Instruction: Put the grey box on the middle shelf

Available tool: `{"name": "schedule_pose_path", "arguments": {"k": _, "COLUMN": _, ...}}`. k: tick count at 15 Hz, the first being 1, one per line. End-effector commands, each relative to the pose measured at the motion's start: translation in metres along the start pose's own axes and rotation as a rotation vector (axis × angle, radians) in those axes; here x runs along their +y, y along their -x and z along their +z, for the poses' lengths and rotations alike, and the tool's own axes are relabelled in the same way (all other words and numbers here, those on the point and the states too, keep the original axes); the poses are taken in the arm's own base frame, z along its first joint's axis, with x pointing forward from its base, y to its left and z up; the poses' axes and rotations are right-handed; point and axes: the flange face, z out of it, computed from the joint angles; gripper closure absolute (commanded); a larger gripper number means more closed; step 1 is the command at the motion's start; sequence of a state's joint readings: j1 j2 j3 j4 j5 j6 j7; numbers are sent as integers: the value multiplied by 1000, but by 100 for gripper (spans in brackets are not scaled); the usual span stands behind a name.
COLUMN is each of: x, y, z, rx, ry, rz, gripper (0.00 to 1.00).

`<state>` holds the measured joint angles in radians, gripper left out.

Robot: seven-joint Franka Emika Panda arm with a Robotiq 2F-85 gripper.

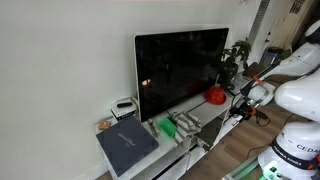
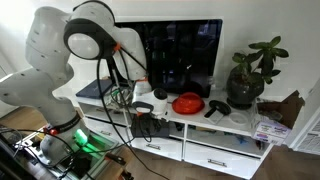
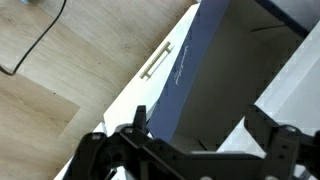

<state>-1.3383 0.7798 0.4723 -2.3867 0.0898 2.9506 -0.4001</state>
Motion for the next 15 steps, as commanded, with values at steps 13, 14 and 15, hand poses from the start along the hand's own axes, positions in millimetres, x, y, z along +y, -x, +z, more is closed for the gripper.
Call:
{"name": "schedule_pose_path", "arguments": {"k": 13, "x": -86, "y": 38, "z": -107, "rx": 84, "ry": 117, "rz": -308, "gripper": 0}}
{"name": "schedule_pose_path", "arguments": {"k": 14, "x": -85, "y": 39, "z": -106, "rx": 82, "ry": 114, "rz": -304, "gripper": 0}}
{"name": "schedule_pose_path", "arguments": {"k": 15, "x": -84, "y": 39, "z": -105, "rx": 81, "ry": 111, "rz": -303, "gripper": 0}}
